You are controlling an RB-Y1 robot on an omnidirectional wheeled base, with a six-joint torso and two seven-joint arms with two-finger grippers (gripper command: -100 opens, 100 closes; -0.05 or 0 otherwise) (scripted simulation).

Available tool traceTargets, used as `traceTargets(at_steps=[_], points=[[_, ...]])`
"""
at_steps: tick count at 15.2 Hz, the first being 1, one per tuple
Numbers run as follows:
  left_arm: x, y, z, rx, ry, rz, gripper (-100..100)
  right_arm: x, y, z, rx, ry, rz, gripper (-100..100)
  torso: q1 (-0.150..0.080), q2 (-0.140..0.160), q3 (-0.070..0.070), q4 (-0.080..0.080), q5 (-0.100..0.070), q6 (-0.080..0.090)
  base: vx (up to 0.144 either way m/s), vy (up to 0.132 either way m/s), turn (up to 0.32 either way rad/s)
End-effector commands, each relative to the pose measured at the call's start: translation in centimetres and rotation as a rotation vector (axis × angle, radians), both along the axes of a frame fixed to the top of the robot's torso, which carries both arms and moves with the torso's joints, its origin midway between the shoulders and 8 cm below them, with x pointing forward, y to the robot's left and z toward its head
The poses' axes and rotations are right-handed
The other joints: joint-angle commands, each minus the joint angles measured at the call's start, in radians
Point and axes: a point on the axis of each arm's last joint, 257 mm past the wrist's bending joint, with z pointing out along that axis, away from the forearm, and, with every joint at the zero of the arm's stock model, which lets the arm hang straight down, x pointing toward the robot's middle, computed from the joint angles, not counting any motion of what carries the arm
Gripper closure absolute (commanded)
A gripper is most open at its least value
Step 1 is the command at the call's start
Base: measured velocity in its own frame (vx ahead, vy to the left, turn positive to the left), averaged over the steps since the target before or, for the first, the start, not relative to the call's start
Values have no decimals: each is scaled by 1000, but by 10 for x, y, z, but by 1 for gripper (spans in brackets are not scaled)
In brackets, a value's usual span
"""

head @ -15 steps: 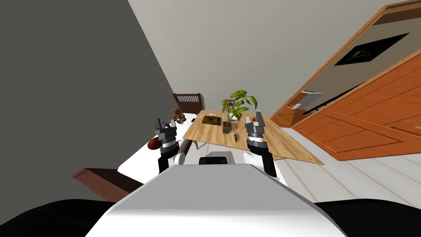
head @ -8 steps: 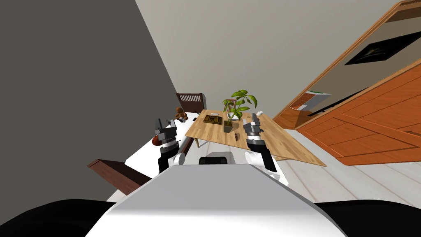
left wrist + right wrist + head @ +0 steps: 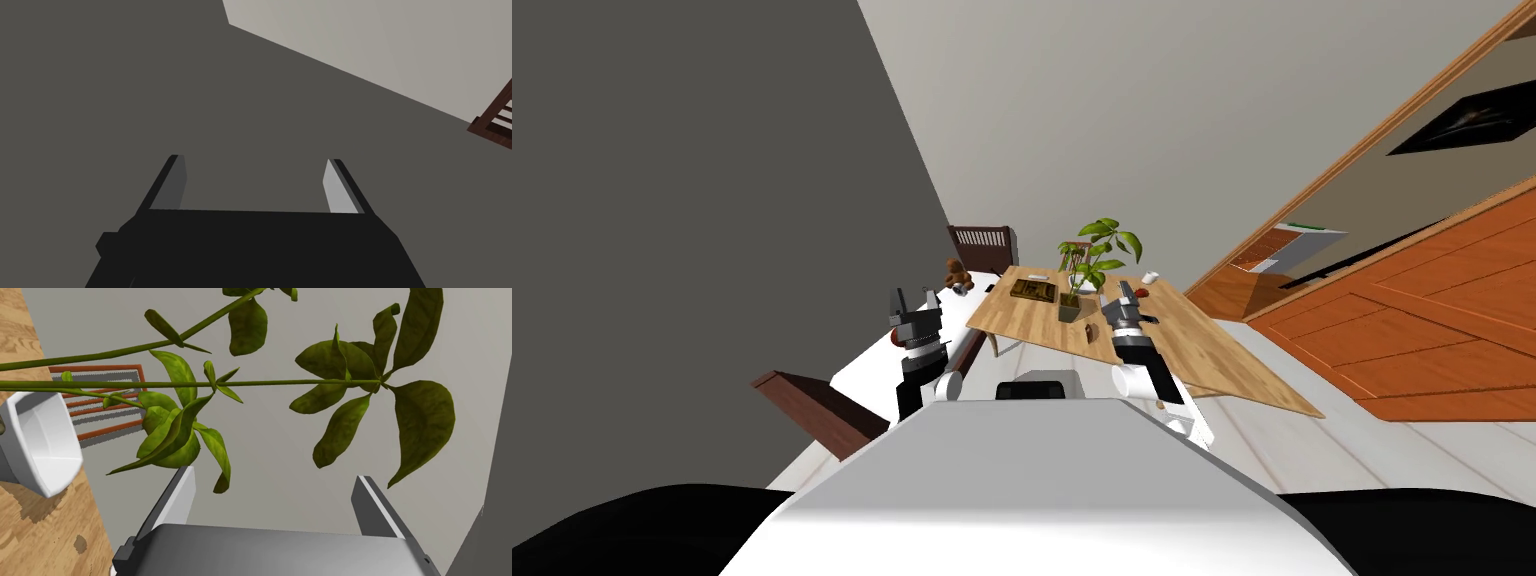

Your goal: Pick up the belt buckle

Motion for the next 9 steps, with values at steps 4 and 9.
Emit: traceTargets(at_steps=[4, 9], points=[[0, 0, 0, 0, 0, 0, 0, 11, -15, -27, 87, 85, 4, -100, 0, 0, 0, 0, 0, 0, -17, -15, 84], [0, 0, 0, 0, 0, 0, 0, 21, -36, -59, 195, 182, -6, -100, 0, 0, 0, 0, 0, 0, -17, -13, 96]])
